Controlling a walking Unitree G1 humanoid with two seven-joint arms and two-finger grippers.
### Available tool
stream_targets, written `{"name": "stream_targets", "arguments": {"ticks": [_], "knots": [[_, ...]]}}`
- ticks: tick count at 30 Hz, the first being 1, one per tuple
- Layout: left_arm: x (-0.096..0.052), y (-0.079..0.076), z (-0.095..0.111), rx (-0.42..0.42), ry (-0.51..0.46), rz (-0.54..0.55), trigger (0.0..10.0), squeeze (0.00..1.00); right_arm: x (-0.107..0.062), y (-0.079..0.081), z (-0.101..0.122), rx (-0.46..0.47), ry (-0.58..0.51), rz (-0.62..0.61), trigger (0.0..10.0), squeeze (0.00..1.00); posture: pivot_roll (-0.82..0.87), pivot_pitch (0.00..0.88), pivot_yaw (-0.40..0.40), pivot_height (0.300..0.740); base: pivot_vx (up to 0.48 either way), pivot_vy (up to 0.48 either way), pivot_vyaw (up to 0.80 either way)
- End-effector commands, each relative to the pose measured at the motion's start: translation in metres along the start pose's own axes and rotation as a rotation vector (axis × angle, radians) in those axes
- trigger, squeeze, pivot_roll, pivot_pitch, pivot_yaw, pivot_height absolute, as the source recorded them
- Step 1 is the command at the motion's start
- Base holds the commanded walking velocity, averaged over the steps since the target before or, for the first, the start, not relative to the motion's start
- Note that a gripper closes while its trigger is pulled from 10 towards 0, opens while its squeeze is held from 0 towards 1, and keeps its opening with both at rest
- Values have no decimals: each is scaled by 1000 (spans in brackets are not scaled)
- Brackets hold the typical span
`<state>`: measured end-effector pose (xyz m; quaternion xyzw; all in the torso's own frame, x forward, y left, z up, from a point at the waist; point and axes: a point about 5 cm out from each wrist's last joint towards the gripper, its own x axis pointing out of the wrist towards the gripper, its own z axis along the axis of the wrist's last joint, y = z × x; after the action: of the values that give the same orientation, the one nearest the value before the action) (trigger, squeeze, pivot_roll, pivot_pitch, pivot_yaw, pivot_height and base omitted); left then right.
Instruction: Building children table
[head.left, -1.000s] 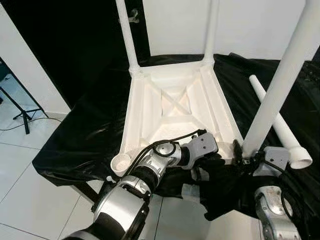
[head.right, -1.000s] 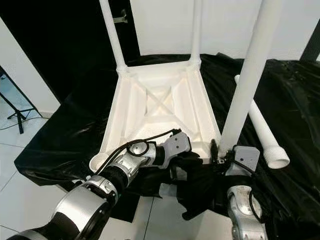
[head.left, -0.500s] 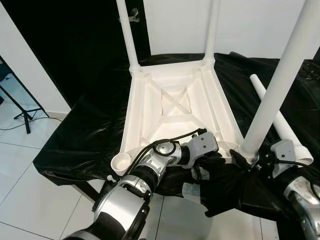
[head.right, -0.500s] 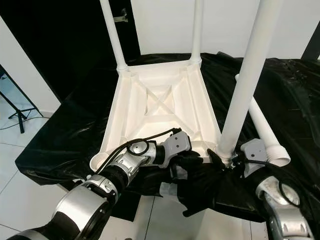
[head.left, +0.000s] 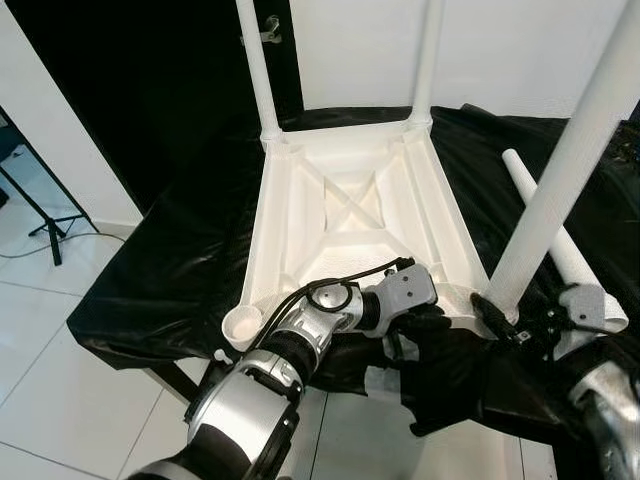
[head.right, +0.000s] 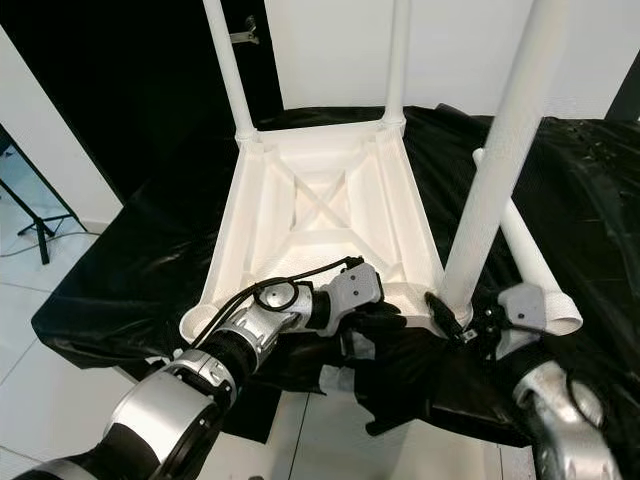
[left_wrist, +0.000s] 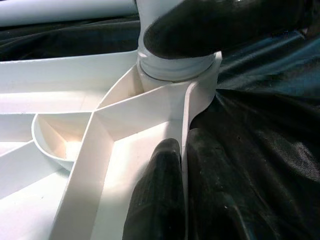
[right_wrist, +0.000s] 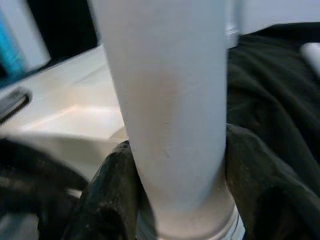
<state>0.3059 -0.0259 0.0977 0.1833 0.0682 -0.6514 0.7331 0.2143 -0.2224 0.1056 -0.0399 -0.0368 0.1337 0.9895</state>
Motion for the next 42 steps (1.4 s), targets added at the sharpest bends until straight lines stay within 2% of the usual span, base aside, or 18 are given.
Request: {"name": "stream_targets", "arguments": {"ticks": [1, 4, 5, 8, 15, 16, 17, 18, 21, 23, 24, 25, 27, 32, 36, 37, 38, 42], "knots": [[-3, -16, -41, -141, 131, 64, 10000, 0, -2, 28, -13, 89, 20, -7, 0, 0, 34, 0, 67, 740, 0, 0, 0], [-3, -16, -41, -142, 131, 65, 10000, 0, -3, 33, -14, 115, 10, -79, 0, 0, 35, 0, 67, 740, 0, 0, 0], [-3, -16, -41, -141, 133, 65, 10000, 0, -4, 32, -20, 142, 29, -249, 0, 0, 39, 0, 70, 740, 0, 0, 0], [-4, -16, -42, -141, 135, 64, 10000, 0, -5, 22, -21, 142, 34, -373, 0, 0, 37, 0, 72, 740, 0, 0, 0], [-4, -16, -42, -141, 138, 62, 10000, 0, -3, 27, -18, 137, 31, -395, 0, 0, 38, 0, 73, 740, 0, 0, 0], [-4, -16, -42, -140, 138, 61, 10000, 0, -1, 29, -17, 135, 29, -372, 4118, 0, 35, 0, 75, 740, 0, 0, 0], [-4, -16, -42, -140, 138, 61, 10000, 0, 0, 30, -17, 134, 27, -353, 4118, 0, 35, 0, 75, 740, 0, 0, 0], [-4, -16, -42, -139, 138, 60, 10000, 0, 3, 33, -15, 135, 16, -304, 10000, 1000, 34, 0, 76, 740, 0, 0, 0], [-4, -15, -42, -140, 138, 62, 10000, 0, 9, 38, -13, 121, 15, -196, 10000, 1000, 31, 0, 77, 740, 0, 0, 0], [-4, -15, -41, -138, 138, 62, 10000, 0, 8, 46, -10, 27, 1, -64, 10000, 1000, 28, 0, 78, 740, 0, 0, 0], [-4, -15, -41, -138, 138, 62, 10000, 0, 8, 46, -10, 27, 1, -64, 10000, 1000, 28, 0, 78, 740, 0, 0, 0], [-4, -15, -41, -137, 138, 61, 10000, 0, 6, 47, -12, -1, 7, -10, 10000, 0, 29, 0, 76, 740, 0, 0, 0], [-3, -15, -40, -138, 134, 64, 10000, 0, 2, 41, -14, -62, 19, 51, 10000, 0, 31, 0, 71, 740, 0, 0, 0], [-3, -15, -40, -141, 132, 69, 10000, 0, 7, 16, -5, -106, 16, 73, 10000, 0, 34, 0, 67, 740, 0, 0, 0], [-4, -15, -41, -144, 133, 71, 10000, 0, 6, 8, -3, -132, 30, 127, 10000, 0, 35, 0, 66, 740, 0, 0, 0], [-4, -15, -41, -144, 133, 71, 10000, 0, 5, 7, -2, -136, 30, 139, 5647, 0, 35, 0, 66, 740, 0, 0, 0], [-5, -15, -42, -145, 134, 74, 10000, 0, 4, 3, -1, -133, 29, 165, 0, 0, 37, 0, 65, 740, 0, 0, 0], [-5, -14, -42, -147, 134, 77, 10000, 0, 2, -1, -2, -102, 52, 209, 0, 0, 38, 0, 65, 740, 0, 0, 0]]}}
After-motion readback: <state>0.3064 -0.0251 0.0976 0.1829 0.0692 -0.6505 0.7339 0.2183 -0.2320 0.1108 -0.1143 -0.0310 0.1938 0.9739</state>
